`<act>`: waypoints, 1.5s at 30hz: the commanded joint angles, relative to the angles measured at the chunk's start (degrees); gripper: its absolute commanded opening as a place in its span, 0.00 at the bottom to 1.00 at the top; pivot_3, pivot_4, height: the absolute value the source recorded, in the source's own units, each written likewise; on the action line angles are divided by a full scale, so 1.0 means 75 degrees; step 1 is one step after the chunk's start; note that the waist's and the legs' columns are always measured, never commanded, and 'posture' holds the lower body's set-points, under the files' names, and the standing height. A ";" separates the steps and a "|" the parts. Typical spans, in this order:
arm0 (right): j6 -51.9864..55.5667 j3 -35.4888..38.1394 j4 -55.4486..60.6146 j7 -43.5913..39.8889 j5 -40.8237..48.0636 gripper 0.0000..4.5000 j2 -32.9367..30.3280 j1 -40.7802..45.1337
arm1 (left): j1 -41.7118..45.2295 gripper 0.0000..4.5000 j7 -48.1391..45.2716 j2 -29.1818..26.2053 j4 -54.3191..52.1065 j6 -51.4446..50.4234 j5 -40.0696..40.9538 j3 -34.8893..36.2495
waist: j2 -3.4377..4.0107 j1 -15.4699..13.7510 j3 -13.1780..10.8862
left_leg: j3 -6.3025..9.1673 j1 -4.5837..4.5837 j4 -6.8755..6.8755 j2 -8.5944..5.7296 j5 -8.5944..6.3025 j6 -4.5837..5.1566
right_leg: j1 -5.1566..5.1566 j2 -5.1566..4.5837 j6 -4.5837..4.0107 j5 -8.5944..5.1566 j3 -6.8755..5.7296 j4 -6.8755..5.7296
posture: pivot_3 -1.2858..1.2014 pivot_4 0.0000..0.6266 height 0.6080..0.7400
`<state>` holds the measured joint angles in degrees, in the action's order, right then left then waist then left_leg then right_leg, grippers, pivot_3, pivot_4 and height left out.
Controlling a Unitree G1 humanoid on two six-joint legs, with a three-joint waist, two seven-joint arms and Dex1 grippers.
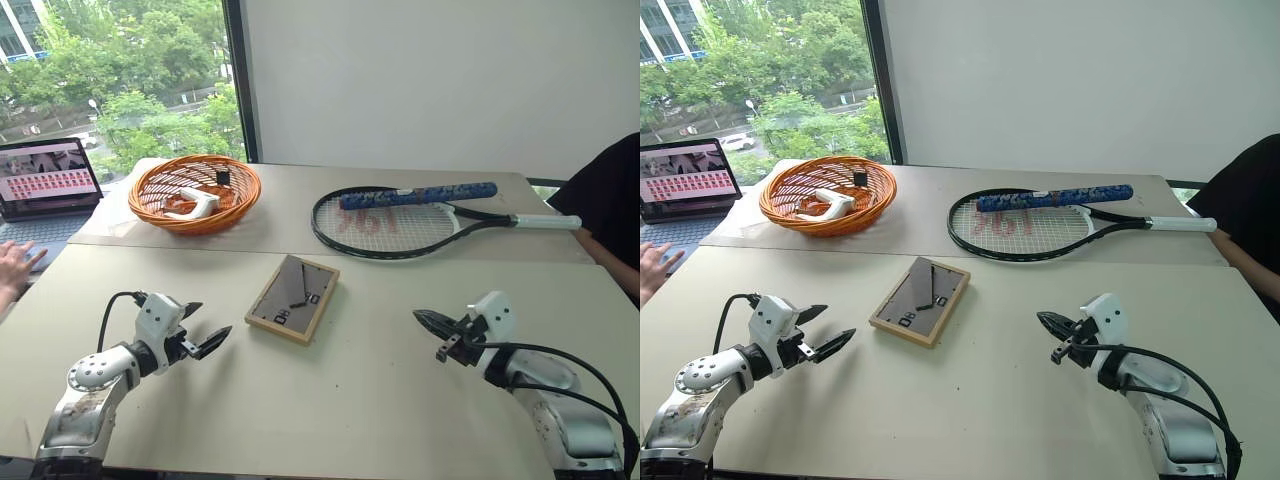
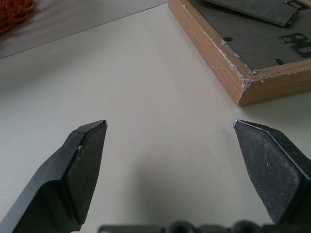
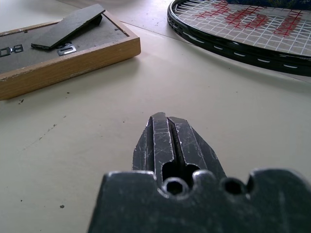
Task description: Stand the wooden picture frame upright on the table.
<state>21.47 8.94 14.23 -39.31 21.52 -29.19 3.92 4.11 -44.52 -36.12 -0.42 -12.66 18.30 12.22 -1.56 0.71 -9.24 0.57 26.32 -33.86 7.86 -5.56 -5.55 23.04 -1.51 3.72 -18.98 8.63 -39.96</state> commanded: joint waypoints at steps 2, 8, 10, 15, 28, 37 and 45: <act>0.0218 -0.0147 0.0503 -0.0824 0.0264 0.00 -0.0763 0.0453 | 0.0561 1.00 -0.1112 -0.0780 -0.0292 -0.1392 0.1487 0.0559 | -0.0006 0.0003 -0.0005 | 0.0000 0.0000 0.0000 0.0000 0.0000 0.0000 | 0.0000 0.0000 -0.0001 0.0001 0.0000 0.0000 | 0.52 0.24 0.67; 0.0991 -0.0979 0.0676 -0.1769 0.0400 0.00 -0.1710 0.1366 | 0.1250 0.66 -0.1759 -0.1423 -0.0151 -0.2106 0.2075 0.0645 | 0.0004 0.0025 -0.0024 | 0.0000 -0.0014 0.0001 0.0000 0.0005 0.0001 | -0.0011 -0.0002 0.0008 -0.0005 0.0000 0.0004 | 0.52 0.24 0.67; 0.0937 -0.1512 0.0359 -0.1730 -0.0053 0.00 -0.1662 0.1853 | 0.1524 0.53 -0.1728 -0.1373 0.0148 -0.1887 0.1743 0.0362 | 0.0004 0.0021 -0.0025 | 0.0000 -0.0011 0.0008 0.0000 0.0005 0.0002 | -0.0008 -0.0001 0.0008 -0.0005 -0.0001 0.0013 | 0.52 0.24 0.67; 0.0536 -0.2912 -0.1839 -0.1305 -0.1315 0.00 -0.0560 0.3608 | 0.2608 0.11 -0.1434 -0.0770 0.1382 -0.1085 0.0368 -0.1020 | 0.0001 0.0011 -0.0026 | 0.0000 -0.0003 -0.0006 0.0000 0.0008 0.0003 | 0.0001 0.0003 0.0013 0.0006 -0.0002 0.0013 | 0.52 0.24 0.67; -0.1258 -0.3434 -0.6192 -0.0917 -0.2604 0.00 0.1405 0.5607 | 0.3557 0.01 -0.1298 0.0755 0.2923 -0.0523 -0.0501 -0.1987 | 0.0002 -0.0046 -0.0025 | 0.0000 0.0014 0.0006 0.0000 0.0009 0.0001 | 0.0010 0.0004 -0.0035 0.0036 -0.0010 -0.0003 | 0.52 0.24 0.67; -0.0776 -0.3554 -0.4992 -0.1598 -0.2639 0.00 0.1072 0.4772 | 0.2426 0.01 -0.1467 0.0516 0.1629 -0.1391 -0.0437 -0.1959 | 0.0008 -0.0007 -0.0018 | 0.0002 -0.0002 0.0002 -0.0001 0.0012 -0.0005 | -0.0007 0.0004 -0.0032 0.0035 -0.0010 -0.0018 | 0.52 0.24 0.67; 0.0786 -0.4212 -0.2146 -0.1976 -0.2862 0.00 0.0384 0.3478 | 0.1632 0.01 -0.1780 0.0041 0.0824 -0.1916 0.0106 -0.1686 | 0.0037 0.0039 0.0003 | 0.0002 -0.0026 0.0007 -0.0001 0.0006 0.0002 | -0.0016 0.0004 -0.0026 0.0018 -0.0008 -0.0019 | 0.52 0.24 0.67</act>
<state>23.83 -19.32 -4.42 -52.55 0.86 -26.37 32.03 18.66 -56.27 -34.67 7.63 -24.33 18.33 0.35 -1.28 1.00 -9.21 0.58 26.10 -33.81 7.86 -5.52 -5.53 22.88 -1.48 3.61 -18.90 8.57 -40.09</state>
